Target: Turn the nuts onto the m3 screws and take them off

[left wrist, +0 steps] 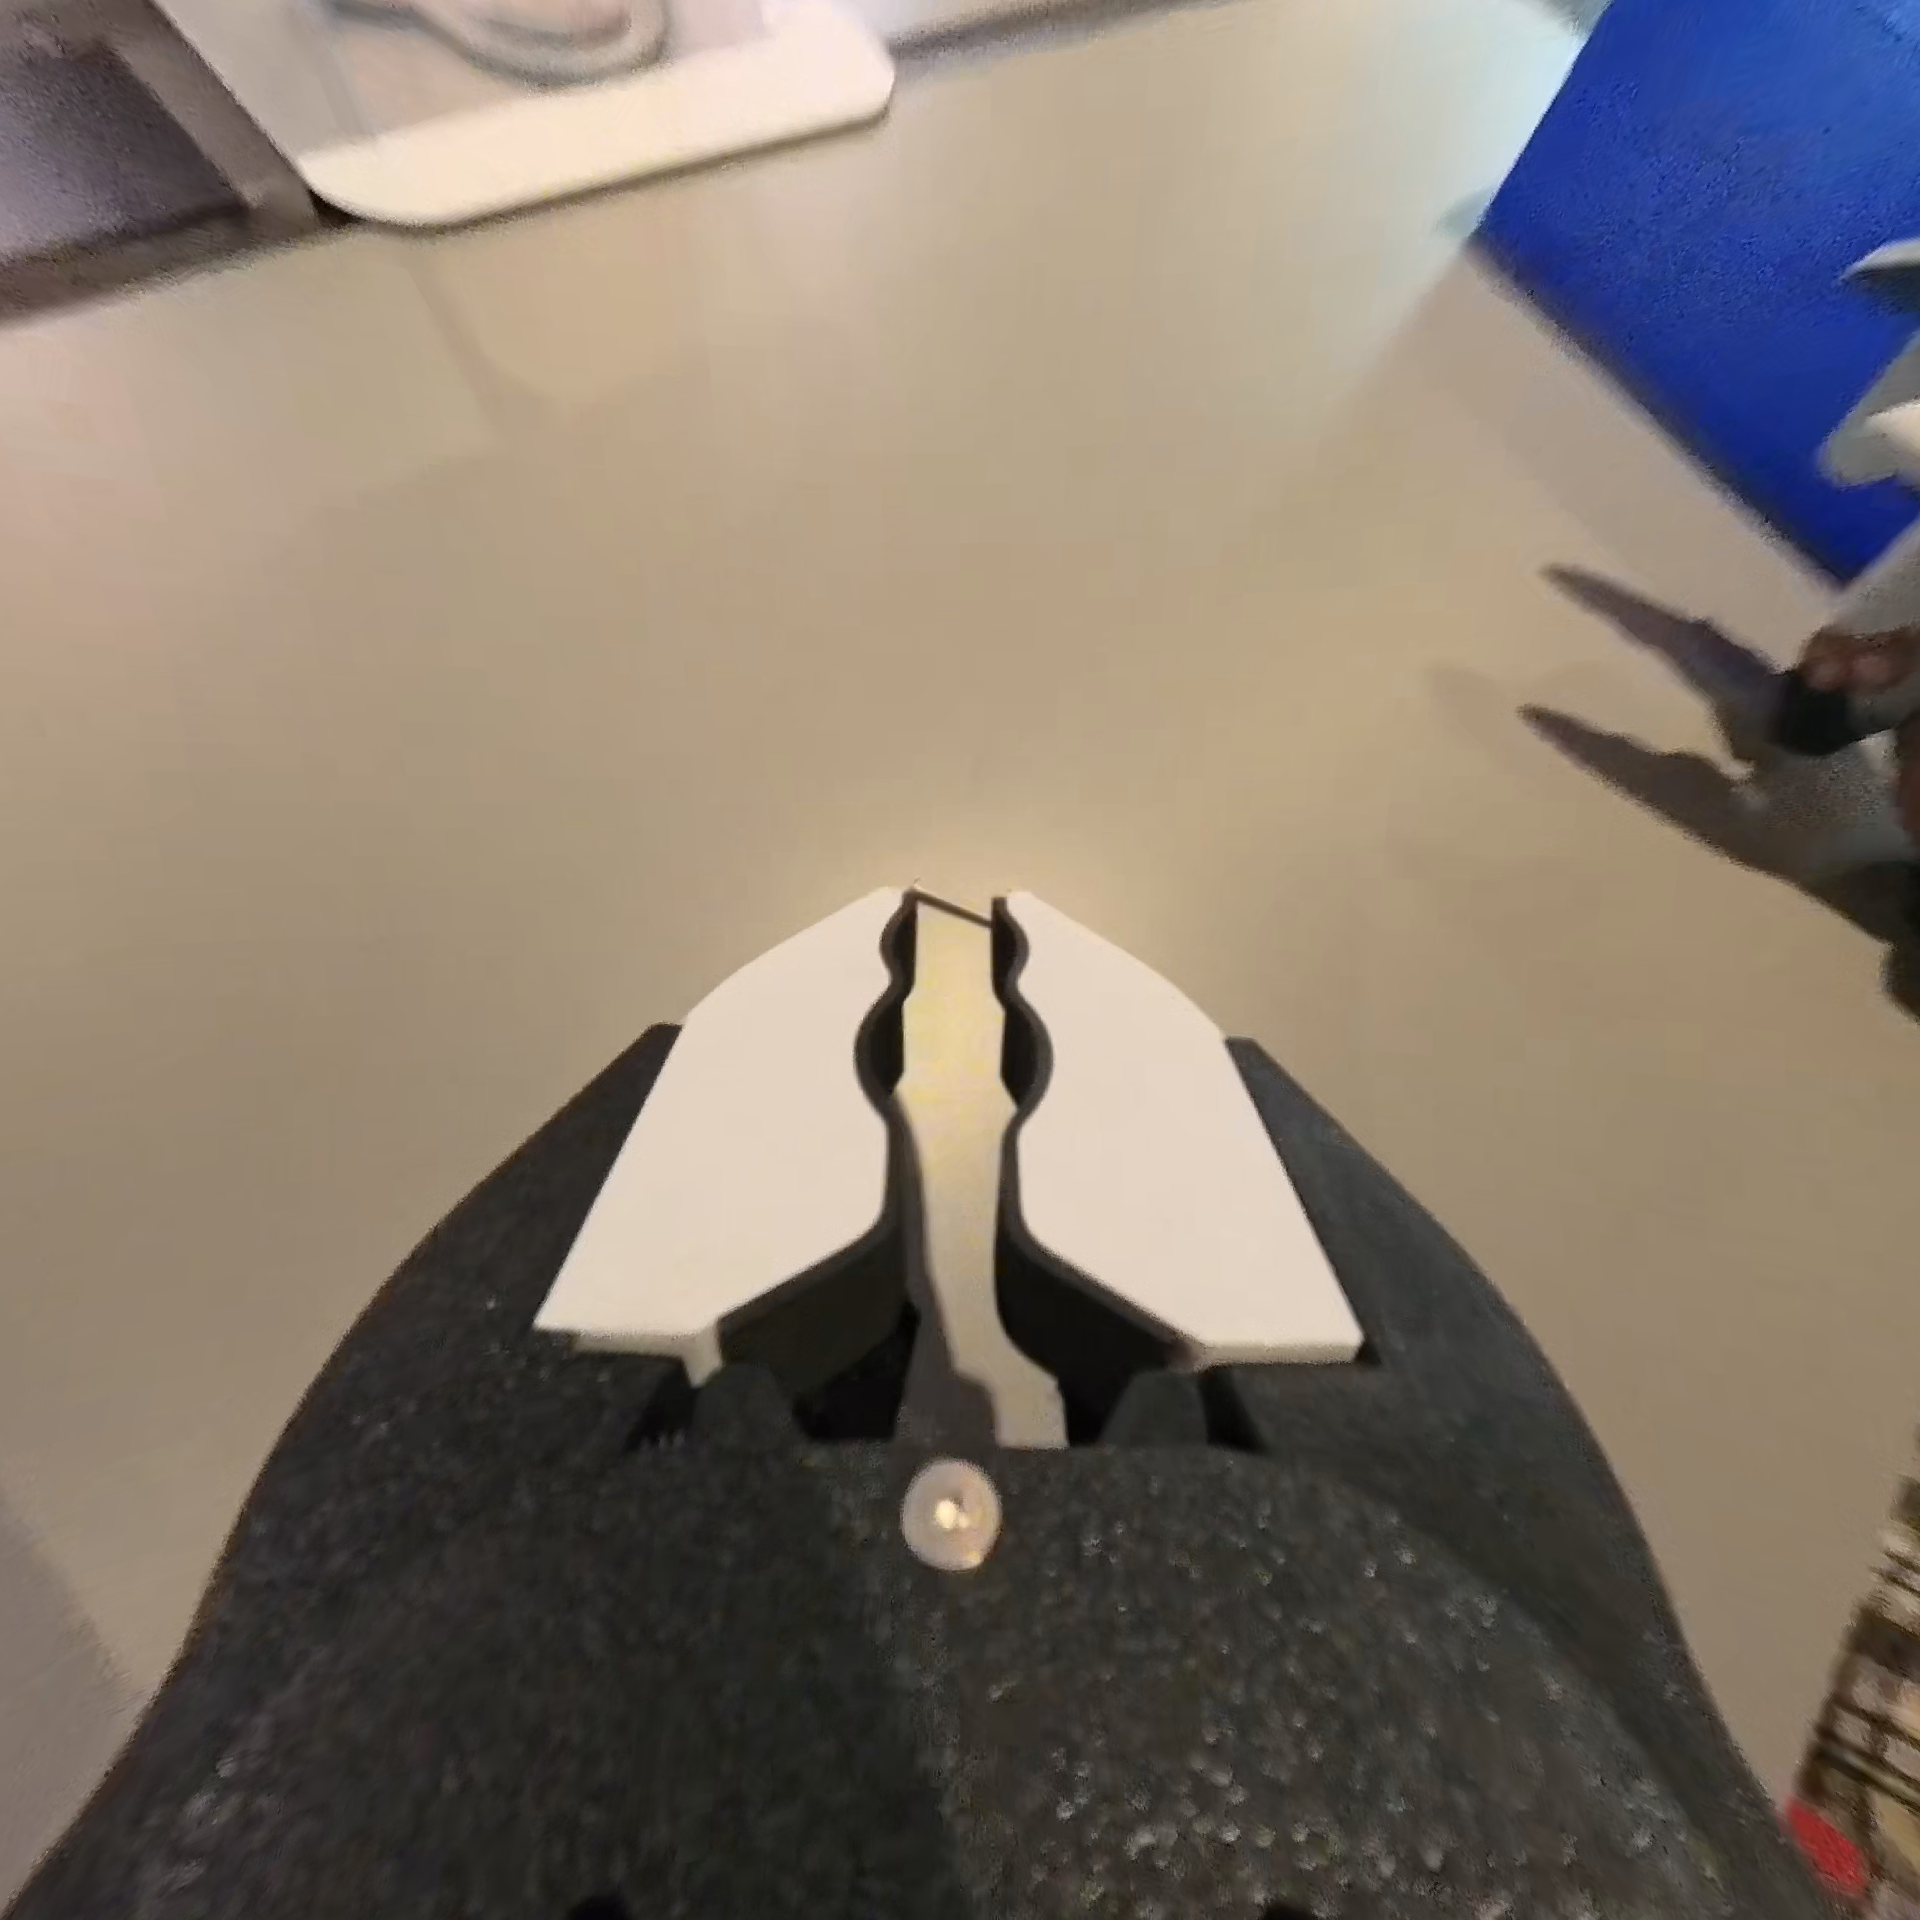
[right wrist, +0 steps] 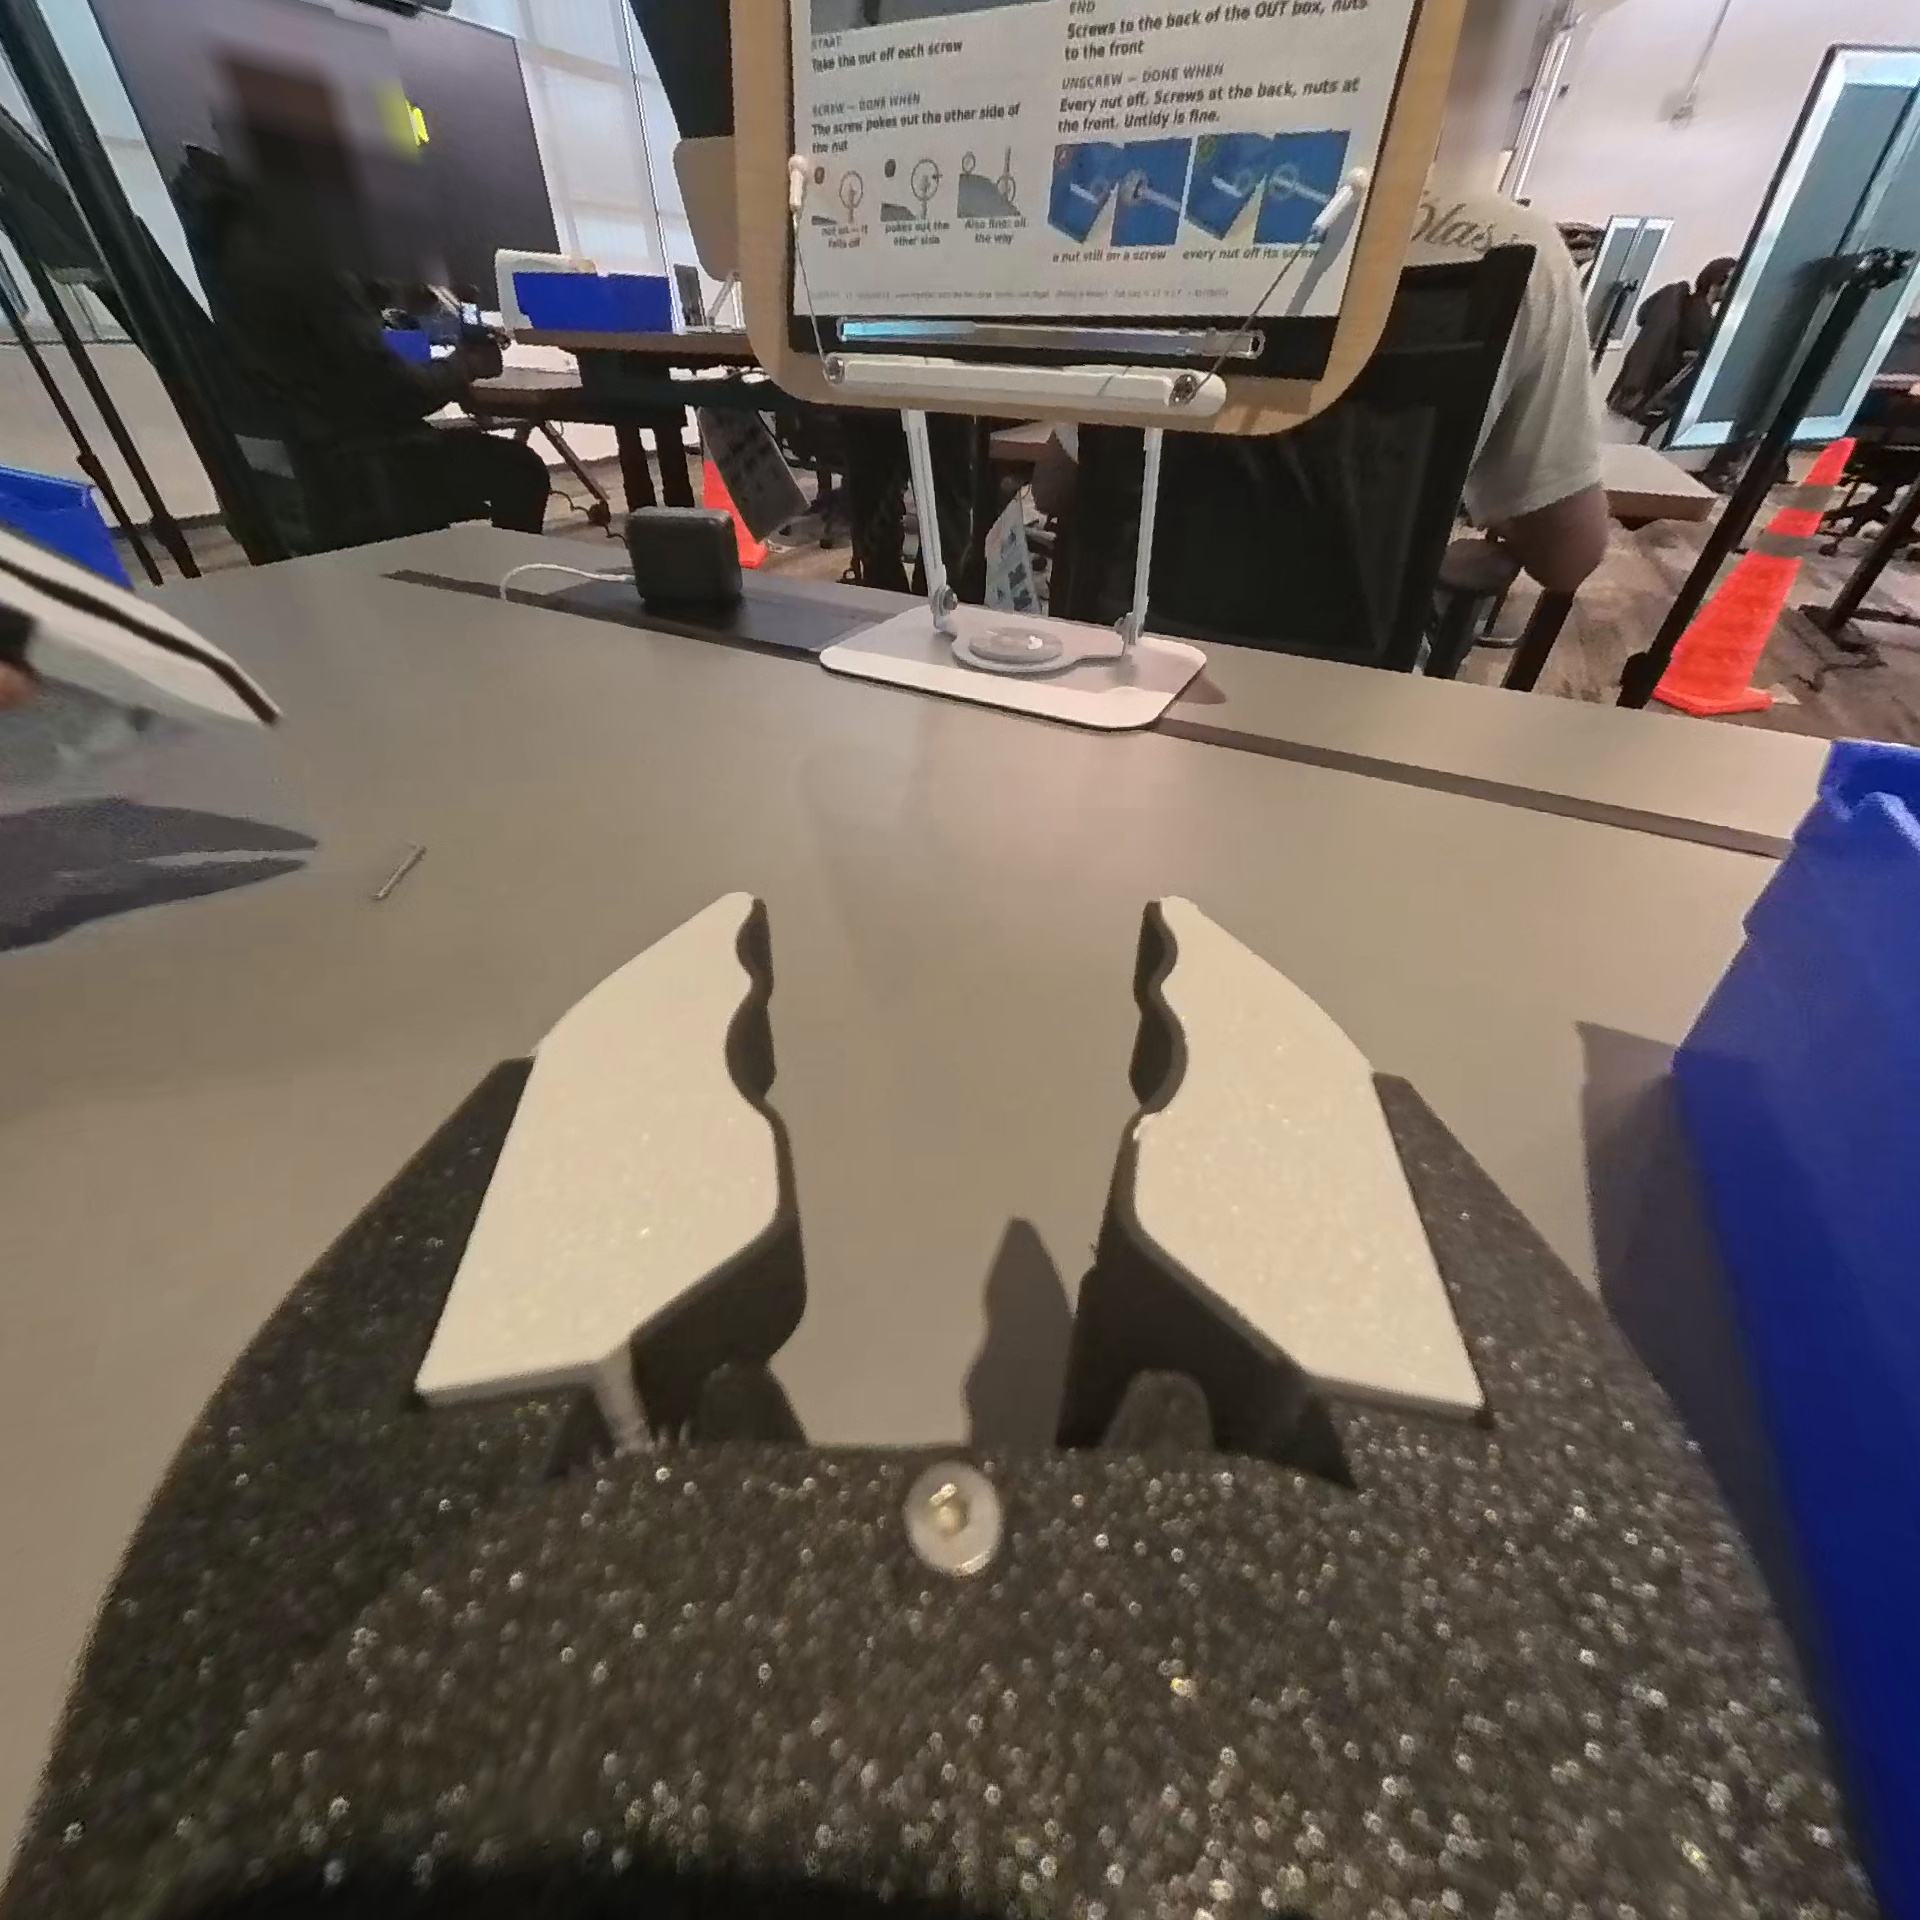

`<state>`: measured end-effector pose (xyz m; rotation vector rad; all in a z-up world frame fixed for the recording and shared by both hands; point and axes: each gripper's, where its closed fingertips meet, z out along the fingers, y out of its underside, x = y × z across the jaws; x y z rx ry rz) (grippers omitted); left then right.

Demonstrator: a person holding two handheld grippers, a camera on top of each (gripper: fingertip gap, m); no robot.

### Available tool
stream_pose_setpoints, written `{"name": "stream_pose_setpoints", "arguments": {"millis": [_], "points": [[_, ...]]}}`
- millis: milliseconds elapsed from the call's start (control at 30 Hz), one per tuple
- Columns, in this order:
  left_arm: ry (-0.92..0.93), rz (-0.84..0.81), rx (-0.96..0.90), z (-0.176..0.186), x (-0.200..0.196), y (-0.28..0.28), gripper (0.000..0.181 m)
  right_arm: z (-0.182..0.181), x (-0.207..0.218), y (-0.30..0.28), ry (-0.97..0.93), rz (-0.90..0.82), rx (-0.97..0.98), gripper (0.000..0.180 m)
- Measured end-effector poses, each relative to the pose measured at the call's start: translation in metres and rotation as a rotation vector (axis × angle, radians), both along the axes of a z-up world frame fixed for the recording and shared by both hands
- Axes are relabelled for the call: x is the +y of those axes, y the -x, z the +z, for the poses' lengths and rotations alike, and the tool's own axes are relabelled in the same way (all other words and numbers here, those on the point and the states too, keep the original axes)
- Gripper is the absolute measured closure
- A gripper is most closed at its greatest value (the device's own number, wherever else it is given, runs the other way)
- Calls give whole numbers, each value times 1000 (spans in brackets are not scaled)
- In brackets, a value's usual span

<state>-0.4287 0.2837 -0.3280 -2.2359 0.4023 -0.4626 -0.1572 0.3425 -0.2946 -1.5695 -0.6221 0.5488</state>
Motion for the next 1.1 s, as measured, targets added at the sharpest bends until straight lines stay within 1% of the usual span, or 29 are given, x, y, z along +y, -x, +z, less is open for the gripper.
{"name": "stream_pose_setpoints", "arguments": {"millis": [33, 167, 300, 400, 500, 600, 667, 767, 867, 1000, 1100], "points": [[-24, -10, -26, 14, -4, 1, 166, 0, 0, -2, -1, -1, 0, 113], [-122, -64, -85, 67, -32, 10, 156, 2, -2, -10, -4, -1, -6, 112], [-195, -96, -66, 107, -75, 34, 153, 3, -6, -16, -9, 2, -12, 112], [-213, -72, 35, 124, -111, 76, 153, 3, -7, -20, -10, 1, -16, 112], [-172, 15, 150, 126, -147, 142, 153, 3, -7, -22, -10, 1, -15, 112], [-86, 65, 222, 115, -178, 207, 155, 1, -6, -20, -13, 7, -27, 112], [11, 27, 239, 98, -199, 236, 155, 0, -8, -18, -23, 12, -32, 111], [191, -20, 313, 65, -221, 269, 158, 0, -12, -17, -41, 13, -39, 111], [364, -29, 340, 35, -231, 279, 160, 0, -14, -12, -53, 10, -36, 110], [526, 0, 353, 5, -234, 286, 159, -3, -17, -6, -64, 16, -72, 110], [627, 13, 303, -13, -235, 281, 158, -4, -18, -3, -69, 21, -97, 110]]}}
